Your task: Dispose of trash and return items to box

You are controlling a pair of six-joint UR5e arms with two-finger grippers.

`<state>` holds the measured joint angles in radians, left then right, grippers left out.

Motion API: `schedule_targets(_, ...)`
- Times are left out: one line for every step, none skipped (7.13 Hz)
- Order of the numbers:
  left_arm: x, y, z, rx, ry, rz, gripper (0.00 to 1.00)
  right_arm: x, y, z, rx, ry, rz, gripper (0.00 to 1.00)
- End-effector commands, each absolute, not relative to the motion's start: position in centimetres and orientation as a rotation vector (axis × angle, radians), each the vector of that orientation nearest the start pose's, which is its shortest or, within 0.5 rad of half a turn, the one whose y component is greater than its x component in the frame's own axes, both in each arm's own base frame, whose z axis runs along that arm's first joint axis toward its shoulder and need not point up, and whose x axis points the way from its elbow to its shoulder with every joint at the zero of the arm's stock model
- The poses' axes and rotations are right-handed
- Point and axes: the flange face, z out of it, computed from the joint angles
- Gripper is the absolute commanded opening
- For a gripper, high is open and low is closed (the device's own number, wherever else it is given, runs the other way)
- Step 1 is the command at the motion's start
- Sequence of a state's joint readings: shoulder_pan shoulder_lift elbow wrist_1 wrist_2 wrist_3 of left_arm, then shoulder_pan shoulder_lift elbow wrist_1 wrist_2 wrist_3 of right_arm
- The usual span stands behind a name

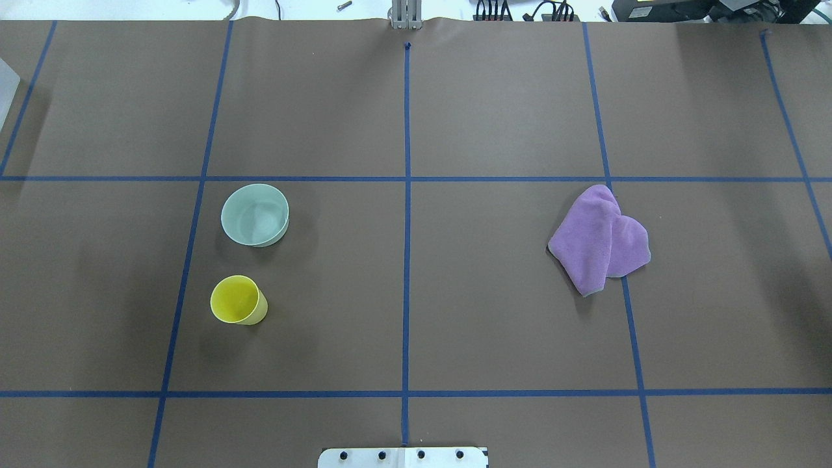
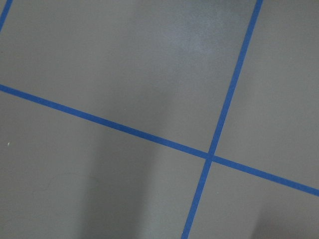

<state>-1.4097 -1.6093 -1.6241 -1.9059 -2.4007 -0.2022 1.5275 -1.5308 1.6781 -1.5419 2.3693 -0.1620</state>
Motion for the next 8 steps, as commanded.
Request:
schedule_targets(4.9,-52.4,55.7,0.254,0.901,0.157,0.98,4.0,-48.4,57.9,0.224,-0.792,-0.273,1.0)
schedule_targets(8.0,-51.7,53.2,0.207,0.931,0.102,0.98,4.0,-48.4,57.8,0.221,-0.797,-0.264,1.0)
schedule_targets(13.6,-50.0,50.3,0.183,0.938,0.149,0.98,4.0,-48.4,57.8,0.221,-0.794,-0.266,1.0)
schedule_targets(18.9,-47.1,45.8,0.114,0.955,0.067,0.98,3.9,-48.4,57.7,0.224,-0.791,-0.27,1.0)
schedule_targets(23.0,-44.5,42.7,0.108,0.943,0.037,0.98,3.8,-48.5,57.5,0.229,-0.788,-0.276,1.0)
schedule_targets(25.2,-42.5,40.1,0.071,0.949,0.044,0.98,3.8,-48.6,57.6,0.227,-0.786,-0.273,1.0)
schedule_targets(28.0,-40.5,37.2,0.011,0.945,0.032,0.97,3.7,-48.4,58.0,0.216,-0.788,-0.27,1.0)
schedule_targets(29.8,-39.3,36.7,0.041,0.908,0.04,0.97,3.7,-48.4,57.8,0.218,-0.791,-0.27,1.0)
